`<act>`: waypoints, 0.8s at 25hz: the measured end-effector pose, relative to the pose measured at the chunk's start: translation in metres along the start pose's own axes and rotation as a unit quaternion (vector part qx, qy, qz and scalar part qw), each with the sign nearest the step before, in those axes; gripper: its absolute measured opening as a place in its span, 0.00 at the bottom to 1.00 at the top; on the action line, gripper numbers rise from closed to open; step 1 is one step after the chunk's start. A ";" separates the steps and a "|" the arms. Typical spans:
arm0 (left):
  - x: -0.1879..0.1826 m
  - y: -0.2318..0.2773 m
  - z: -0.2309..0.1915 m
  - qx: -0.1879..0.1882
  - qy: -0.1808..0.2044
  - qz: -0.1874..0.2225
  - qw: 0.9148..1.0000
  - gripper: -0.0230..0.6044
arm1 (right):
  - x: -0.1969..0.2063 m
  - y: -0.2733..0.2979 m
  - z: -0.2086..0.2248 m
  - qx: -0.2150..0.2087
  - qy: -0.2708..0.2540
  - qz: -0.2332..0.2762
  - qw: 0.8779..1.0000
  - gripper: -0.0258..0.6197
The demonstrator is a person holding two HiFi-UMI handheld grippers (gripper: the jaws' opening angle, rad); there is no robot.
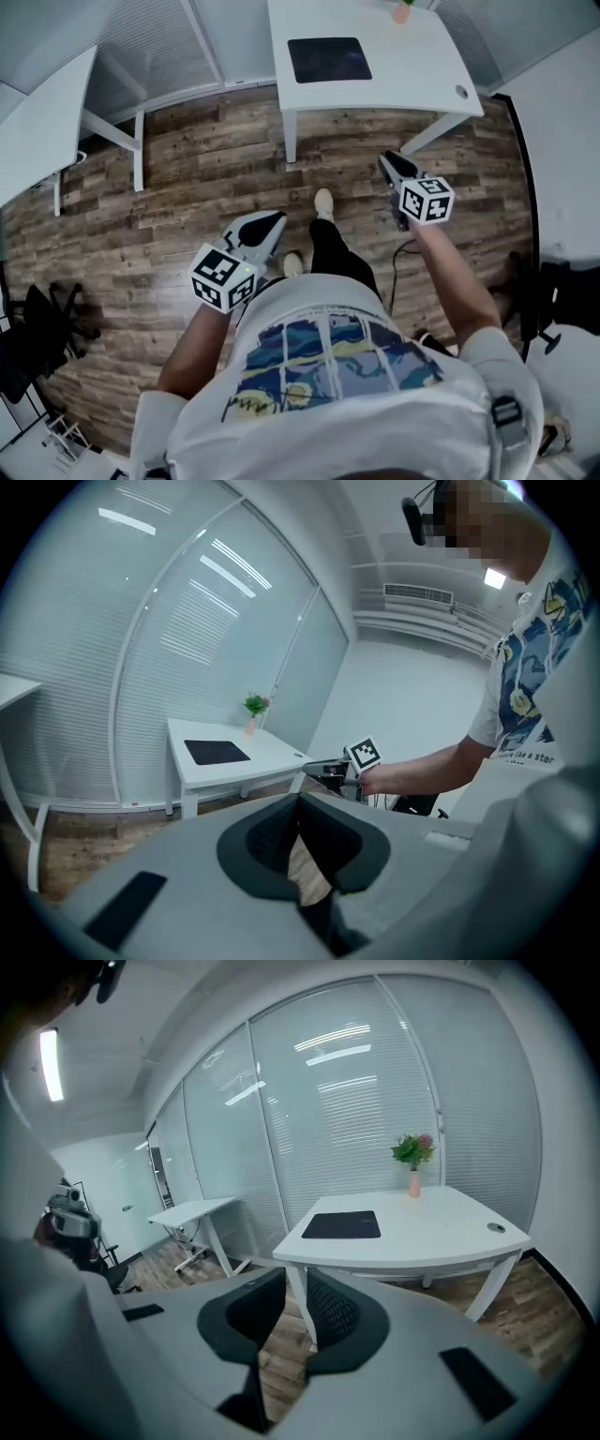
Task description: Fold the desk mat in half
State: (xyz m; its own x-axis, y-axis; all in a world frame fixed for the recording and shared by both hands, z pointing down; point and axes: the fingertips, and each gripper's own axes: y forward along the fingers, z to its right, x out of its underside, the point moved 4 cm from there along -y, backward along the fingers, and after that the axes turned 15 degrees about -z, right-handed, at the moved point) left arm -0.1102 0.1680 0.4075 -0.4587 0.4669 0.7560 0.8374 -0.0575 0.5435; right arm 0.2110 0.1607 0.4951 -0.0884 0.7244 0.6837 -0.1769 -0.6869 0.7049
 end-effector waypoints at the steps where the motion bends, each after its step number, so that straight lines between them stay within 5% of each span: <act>1: -0.005 0.002 -0.010 -0.004 -0.003 0.000 1.000 0.04 | -0.009 0.013 0.010 0.001 0.005 -0.001 1.000 0.15; 20: -0.135 0.083 -0.133 -0.065 -0.048 -0.012 0.997 0.04 | -0.140 0.232 0.206 0.051 0.033 -0.077 0.995 0.20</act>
State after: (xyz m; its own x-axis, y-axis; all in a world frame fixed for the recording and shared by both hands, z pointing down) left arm -0.0181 -0.0170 0.3995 -0.4420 0.5516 0.7073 0.7779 -0.1570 0.6085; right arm 0.3839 -0.1117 0.6019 -0.1334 0.8213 0.5547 -0.0938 -0.5677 0.8179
